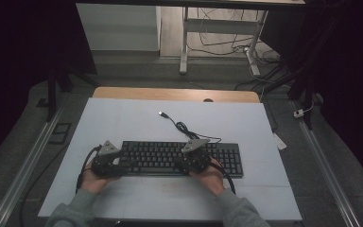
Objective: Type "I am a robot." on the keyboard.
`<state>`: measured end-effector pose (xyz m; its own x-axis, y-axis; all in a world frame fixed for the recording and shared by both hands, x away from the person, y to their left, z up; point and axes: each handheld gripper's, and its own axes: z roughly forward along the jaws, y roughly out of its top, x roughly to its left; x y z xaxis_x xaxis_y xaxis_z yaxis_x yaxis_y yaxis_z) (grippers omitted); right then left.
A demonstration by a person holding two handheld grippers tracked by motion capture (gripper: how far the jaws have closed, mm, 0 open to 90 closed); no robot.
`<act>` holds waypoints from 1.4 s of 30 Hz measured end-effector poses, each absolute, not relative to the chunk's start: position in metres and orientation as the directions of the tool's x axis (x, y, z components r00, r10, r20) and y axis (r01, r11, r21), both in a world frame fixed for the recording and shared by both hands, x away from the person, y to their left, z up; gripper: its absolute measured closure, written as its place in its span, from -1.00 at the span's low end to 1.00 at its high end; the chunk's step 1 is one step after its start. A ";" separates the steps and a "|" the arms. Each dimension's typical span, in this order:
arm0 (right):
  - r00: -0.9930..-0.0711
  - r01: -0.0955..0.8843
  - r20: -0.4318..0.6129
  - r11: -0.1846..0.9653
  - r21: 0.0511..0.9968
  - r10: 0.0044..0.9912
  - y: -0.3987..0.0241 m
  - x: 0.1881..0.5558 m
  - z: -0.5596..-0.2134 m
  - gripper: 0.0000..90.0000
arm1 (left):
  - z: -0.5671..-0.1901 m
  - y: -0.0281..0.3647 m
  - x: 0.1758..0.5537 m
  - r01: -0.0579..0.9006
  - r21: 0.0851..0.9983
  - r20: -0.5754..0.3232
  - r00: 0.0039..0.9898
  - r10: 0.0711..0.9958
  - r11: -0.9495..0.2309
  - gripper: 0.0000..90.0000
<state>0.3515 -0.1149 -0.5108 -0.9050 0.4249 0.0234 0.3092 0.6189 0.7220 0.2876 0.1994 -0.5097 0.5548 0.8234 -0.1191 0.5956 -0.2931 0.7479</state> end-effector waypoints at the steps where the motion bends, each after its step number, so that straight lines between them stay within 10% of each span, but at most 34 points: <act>1: -0.904 0.311 0.024 0.618 0.722 0.428 -0.115 0.352 -0.511 0.99 | -0.510 0.199 0.288 0.596 0.748 -0.120 0.555 0.823 -0.293 -0.24; 20: -0.885 0.290 -0.005 0.561 0.775 0.465 -0.132 0.350 -0.501 0.97 | -0.509 0.198 0.288 0.591 0.753 -0.126 0.561 0.818 -0.289 -0.24; 28: -0.833 0.322 -0.018 0.512 0.796 0.552 -0.157 0.349 -0.501 0.23 | -0.510 0.198 0.290 0.591 0.750 -0.123 0.564 0.817 -0.296 -0.24; 42: -0.823 0.305 -0.036 0.494 0.814 0.567 -0.179 0.347 -0.499 0.07 | -0.510 0.198 0.290 0.590 0.750 -0.116 0.563 0.818 -0.299 -0.25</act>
